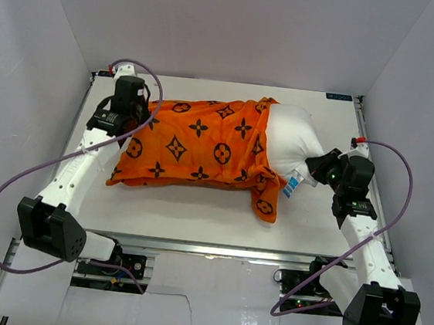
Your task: Remove the pillowcase from the pillow
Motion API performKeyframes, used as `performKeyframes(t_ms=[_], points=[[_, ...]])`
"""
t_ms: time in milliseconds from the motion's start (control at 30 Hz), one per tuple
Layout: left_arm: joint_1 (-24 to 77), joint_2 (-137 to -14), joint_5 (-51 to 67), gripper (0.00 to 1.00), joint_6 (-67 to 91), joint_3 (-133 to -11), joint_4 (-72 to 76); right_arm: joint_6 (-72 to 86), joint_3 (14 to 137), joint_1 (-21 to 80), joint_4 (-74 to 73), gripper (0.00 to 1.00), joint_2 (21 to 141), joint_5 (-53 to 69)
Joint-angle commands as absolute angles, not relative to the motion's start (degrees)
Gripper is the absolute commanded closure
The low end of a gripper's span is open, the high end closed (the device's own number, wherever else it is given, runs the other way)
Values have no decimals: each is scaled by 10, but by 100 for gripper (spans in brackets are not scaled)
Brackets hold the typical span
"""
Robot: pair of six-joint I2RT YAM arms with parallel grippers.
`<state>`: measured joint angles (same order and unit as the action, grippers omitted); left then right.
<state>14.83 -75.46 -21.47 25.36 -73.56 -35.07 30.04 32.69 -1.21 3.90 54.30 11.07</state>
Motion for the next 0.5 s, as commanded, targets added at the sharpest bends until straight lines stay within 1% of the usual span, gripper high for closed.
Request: performKeyframes(t_ms=[0, 33, 133, 200, 233, 300, 367, 467], points=[[125, -807, -214, 100, 203, -804, -322, 305, 307, -25, 86, 92, 522, 90], [123, -820, -214, 100, 199, -834, -322, 310, 298, -25, 94, 92, 518, 103], [113, -863, -232, 100, 179, -872, -323, 322, 282, -25, 105, 92, 510, 118], [84, -878, -257, 100, 175, -875, -330, 319, 281, -25, 94, 92, 501, 94], [63, -890, -256, 100, 181, -881, -333, 317, 275, -27, 87, 92, 485, 60], [-29, -904, -197, 100, 195, -889, -342, 316, 272, -34, 79, 92, 467, 37], [-90, -926, -147, 100, 215, -917, -356, 323, 272, -64, 64, 92, 449, 30], [-114, -934, -150, 100, 236, -942, -350, 337, 279, -114, 57, 92, 442, 50]])
